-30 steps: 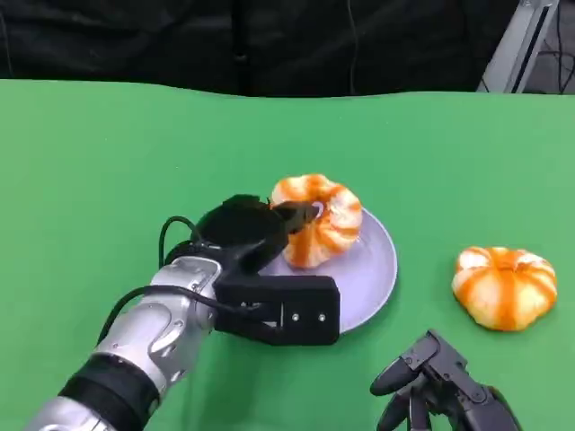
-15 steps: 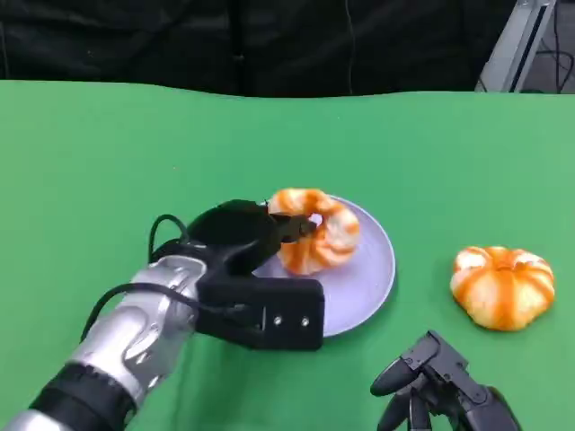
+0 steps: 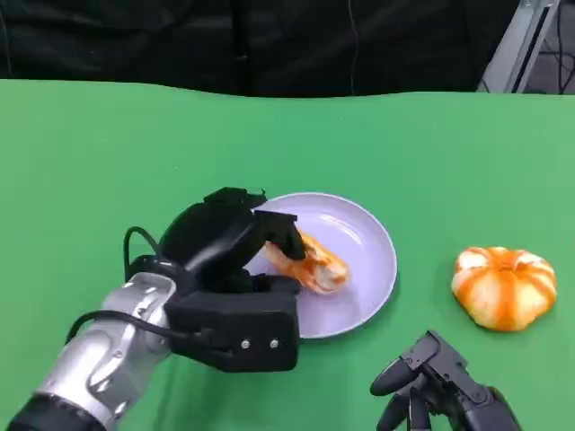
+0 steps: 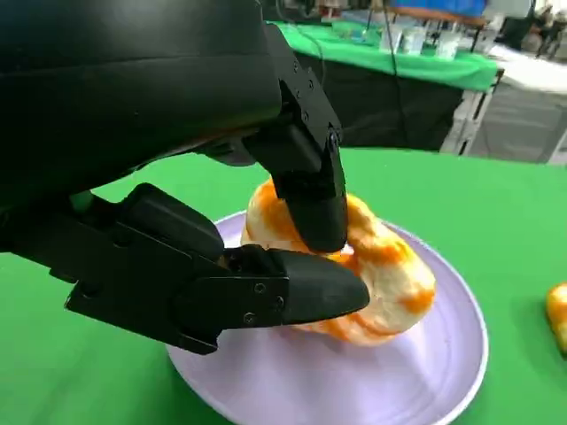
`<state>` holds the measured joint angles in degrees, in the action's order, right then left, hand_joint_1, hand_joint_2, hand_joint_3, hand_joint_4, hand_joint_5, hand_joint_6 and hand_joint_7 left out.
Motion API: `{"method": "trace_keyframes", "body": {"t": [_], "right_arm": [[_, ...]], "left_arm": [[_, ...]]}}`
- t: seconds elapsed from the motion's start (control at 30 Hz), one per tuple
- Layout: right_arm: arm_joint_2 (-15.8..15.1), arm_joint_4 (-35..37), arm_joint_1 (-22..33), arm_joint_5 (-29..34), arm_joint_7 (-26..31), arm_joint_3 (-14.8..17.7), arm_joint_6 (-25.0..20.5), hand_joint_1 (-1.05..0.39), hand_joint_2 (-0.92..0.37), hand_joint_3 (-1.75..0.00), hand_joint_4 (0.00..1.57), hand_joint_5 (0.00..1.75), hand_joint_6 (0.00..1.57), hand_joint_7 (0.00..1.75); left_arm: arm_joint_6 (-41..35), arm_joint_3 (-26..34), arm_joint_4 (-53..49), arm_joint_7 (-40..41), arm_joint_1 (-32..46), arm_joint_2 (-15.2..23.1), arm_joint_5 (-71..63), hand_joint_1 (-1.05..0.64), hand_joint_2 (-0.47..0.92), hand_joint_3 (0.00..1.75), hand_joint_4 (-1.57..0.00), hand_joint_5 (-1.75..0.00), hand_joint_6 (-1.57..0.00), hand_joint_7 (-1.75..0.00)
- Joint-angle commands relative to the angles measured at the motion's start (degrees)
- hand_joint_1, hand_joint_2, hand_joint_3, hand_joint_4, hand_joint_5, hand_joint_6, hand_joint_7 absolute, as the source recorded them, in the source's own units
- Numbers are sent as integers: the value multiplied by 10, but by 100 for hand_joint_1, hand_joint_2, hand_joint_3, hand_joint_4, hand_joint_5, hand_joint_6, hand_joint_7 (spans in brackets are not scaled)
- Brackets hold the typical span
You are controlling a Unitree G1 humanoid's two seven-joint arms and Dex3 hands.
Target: Grasp the bread from the table and place it into the plate.
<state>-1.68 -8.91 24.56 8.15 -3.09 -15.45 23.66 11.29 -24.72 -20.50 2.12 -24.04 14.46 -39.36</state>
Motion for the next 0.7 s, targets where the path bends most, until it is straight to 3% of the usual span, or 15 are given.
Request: {"method": "trace_keyframes", "body": {"t": [0.03, 0.17, 0.7], "right_arm": [[-3, -7, 3, -3, 1, 3, -5, -5, -92, -121, 40, 175, 19, 175], [-3, -4, 1, -5, 0, 3, -2, -5, -92, -121, 41, 175, 19, 175], [-5, -6, 2, -1, 2, 5, -4, -4, -92, -122, 41, 175, 19, 175]], "left_arm": [[22, 17, 26, 21, 18, 23, 4, -74, 92, 50, 0, -34, -29, -45], [28, 25, 47, 18, 26, 30, 4, -74, 92, 49, 0, -24, -17, -30], [24, 49, 100, 2, 61, 64, 6, -75, 92, 48, 0, -7, -9, -18]]}}
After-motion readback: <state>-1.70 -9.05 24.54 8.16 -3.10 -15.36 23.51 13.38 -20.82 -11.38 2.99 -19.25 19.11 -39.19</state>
